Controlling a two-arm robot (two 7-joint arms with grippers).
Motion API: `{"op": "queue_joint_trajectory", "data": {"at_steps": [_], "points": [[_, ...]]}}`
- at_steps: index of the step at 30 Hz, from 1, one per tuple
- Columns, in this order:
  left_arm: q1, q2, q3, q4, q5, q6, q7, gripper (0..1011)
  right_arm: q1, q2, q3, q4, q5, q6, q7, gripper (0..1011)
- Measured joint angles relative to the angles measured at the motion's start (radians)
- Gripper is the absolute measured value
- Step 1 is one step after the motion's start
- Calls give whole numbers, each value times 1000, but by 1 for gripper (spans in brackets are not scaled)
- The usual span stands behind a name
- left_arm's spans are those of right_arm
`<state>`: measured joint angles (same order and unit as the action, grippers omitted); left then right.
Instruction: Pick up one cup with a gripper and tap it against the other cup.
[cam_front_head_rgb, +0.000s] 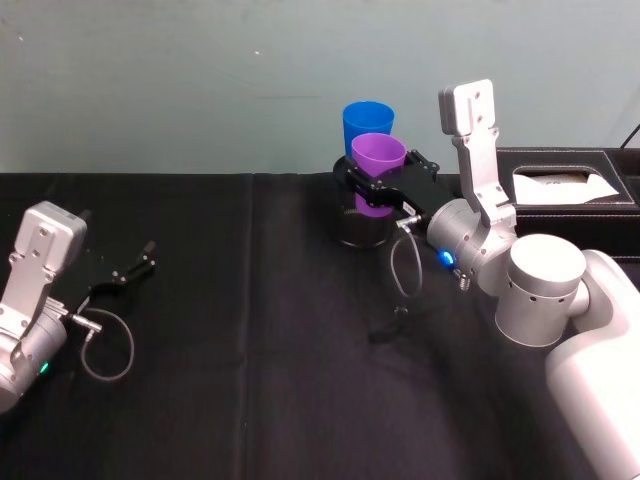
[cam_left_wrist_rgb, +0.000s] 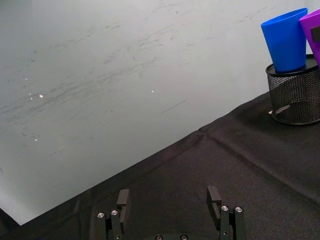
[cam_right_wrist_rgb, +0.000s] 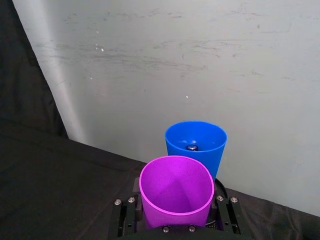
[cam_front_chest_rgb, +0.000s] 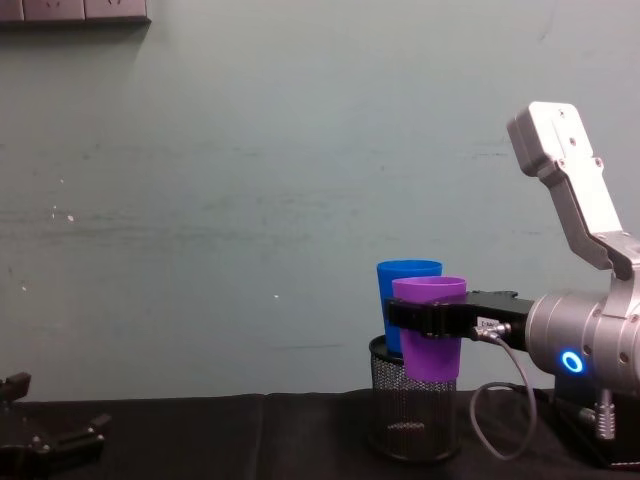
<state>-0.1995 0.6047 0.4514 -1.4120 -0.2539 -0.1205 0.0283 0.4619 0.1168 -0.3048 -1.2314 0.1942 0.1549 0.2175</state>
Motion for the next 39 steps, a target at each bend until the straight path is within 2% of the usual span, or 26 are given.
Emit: {"op": "queue_joint_trajectory", "data": {"at_steps": [39], "points": [[0, 0, 0, 0, 0, 0, 0, 1000, 0, 0, 0, 0, 0, 0, 0, 717]]}}
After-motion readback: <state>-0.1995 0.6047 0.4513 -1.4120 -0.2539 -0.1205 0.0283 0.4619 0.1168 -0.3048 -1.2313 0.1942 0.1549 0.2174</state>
